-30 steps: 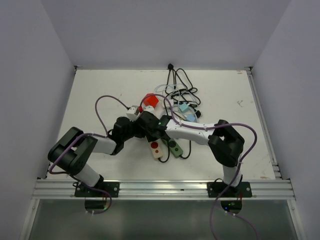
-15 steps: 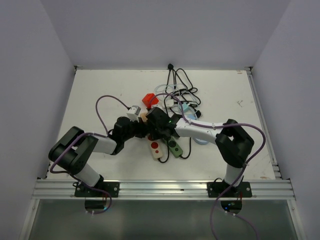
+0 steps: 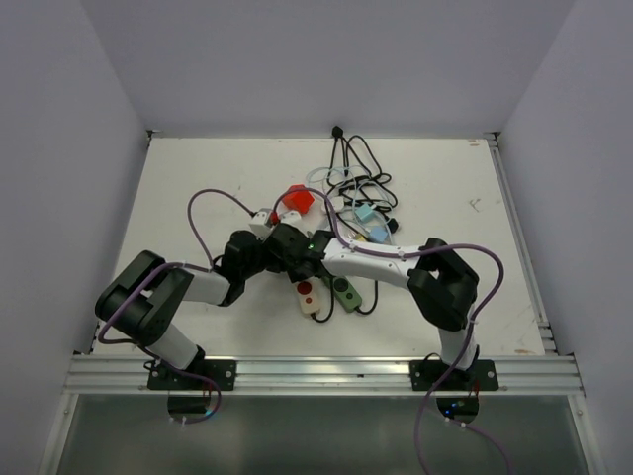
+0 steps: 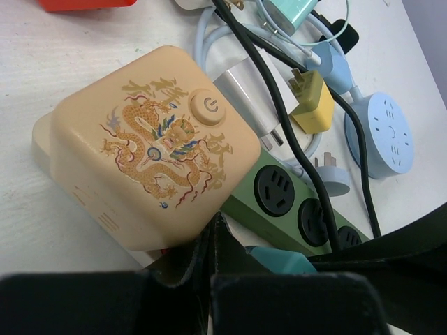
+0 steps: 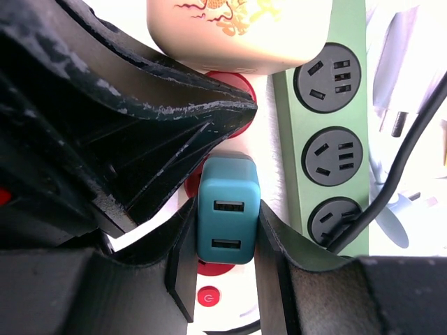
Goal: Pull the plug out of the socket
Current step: Remove the plug from the socket.
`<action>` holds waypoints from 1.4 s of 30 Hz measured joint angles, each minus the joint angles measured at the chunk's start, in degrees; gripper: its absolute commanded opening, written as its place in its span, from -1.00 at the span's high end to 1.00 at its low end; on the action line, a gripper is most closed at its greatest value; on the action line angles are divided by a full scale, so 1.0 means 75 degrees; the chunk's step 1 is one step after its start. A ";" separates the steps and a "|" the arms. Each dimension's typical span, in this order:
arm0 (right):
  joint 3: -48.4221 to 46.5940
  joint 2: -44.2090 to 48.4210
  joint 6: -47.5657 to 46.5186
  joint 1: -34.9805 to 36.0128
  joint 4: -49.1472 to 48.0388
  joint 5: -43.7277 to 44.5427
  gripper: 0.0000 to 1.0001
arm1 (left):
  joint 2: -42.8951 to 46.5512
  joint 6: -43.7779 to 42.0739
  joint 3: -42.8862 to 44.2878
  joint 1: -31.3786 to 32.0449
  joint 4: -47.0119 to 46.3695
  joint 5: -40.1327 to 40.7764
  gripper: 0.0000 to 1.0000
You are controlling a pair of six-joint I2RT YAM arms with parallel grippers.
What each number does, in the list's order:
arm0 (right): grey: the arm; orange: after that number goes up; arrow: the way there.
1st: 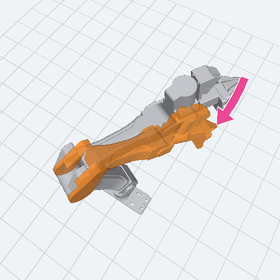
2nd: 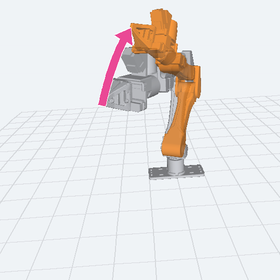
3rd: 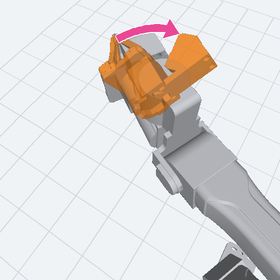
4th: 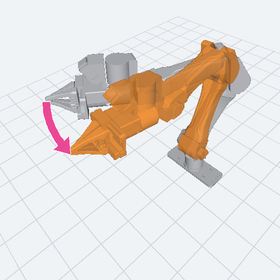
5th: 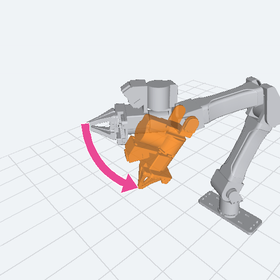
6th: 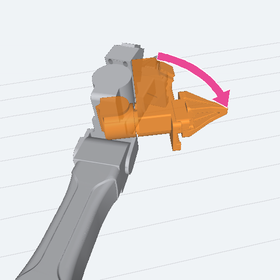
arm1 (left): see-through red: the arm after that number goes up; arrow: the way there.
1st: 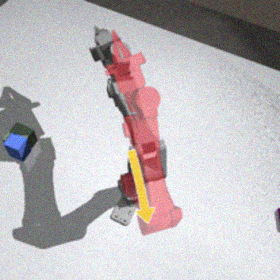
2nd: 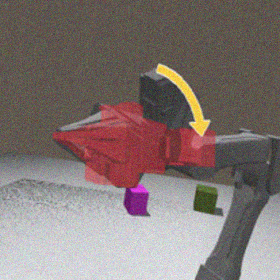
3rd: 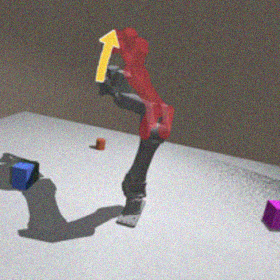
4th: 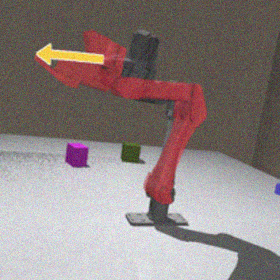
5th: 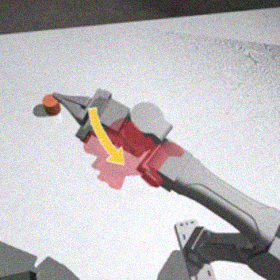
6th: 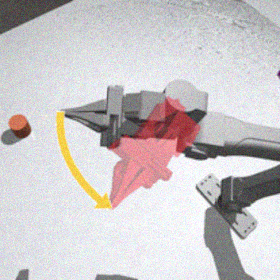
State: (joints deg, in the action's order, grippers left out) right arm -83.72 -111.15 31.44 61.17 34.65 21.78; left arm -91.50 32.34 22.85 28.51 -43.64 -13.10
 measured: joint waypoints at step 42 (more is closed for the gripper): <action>0.2154 0.1303 0.0376 -0.1072 -0.2107 -0.2369 0.73 | -0.0134 -0.0140 0.0137 0.0067 -0.0020 -0.0195 1.00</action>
State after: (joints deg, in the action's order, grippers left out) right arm -67.57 -101.38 34.26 53.12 18.85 4.01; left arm -92.51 31.29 23.88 29.02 -43.79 -14.57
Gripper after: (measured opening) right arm 0.349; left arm 0.004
